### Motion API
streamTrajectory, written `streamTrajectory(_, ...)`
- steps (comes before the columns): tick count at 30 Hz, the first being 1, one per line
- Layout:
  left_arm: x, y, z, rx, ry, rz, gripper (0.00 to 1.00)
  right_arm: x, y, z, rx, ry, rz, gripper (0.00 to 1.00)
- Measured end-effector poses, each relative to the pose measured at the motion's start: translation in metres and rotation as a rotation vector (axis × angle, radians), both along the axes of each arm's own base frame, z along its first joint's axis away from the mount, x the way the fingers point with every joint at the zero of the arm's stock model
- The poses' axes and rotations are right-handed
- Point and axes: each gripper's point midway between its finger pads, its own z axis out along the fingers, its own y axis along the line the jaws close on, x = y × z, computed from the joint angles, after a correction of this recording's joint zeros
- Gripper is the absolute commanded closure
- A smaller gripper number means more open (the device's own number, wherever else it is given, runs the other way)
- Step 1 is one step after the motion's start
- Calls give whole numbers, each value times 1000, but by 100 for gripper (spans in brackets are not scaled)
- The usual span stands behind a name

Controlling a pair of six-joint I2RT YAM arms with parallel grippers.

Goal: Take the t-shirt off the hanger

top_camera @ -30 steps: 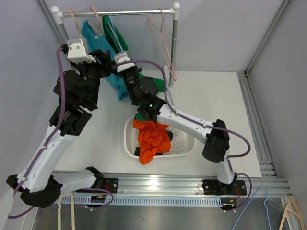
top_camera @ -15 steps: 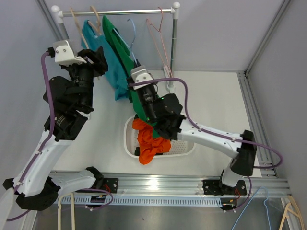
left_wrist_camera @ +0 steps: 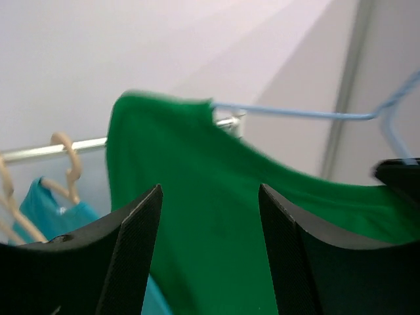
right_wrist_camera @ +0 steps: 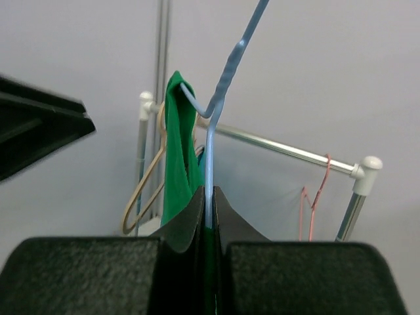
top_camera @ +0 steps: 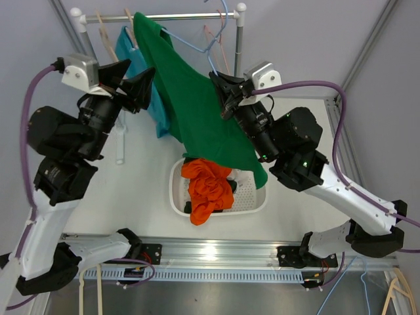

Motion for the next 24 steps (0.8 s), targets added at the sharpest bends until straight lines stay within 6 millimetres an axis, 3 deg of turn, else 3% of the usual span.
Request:
streamTrajectory(6, -58, -5, 54, 100, -163, -180, 34, -7, 6, -12, -98, 83, 88, 100)
streamTrajectory(11, -98, -5, 72, 171, -255, -293, 27, -12, 10, -35, -200, 153, 155, 100)
streamTrajectory(14, -108, -12, 67, 229, -254, -351, 26, -19, 9, -45, -261, 189, 199, 100)
streamTrajectory(18, -111, -32, 55, 318, -219, -463, 23, -36, 1, -39, -291, 203, 274, 100)
streamTrajectory(24, -96, -68, 9, 426, -81, -635, 20, -70, -12, -34, -314, 201, 408, 100)
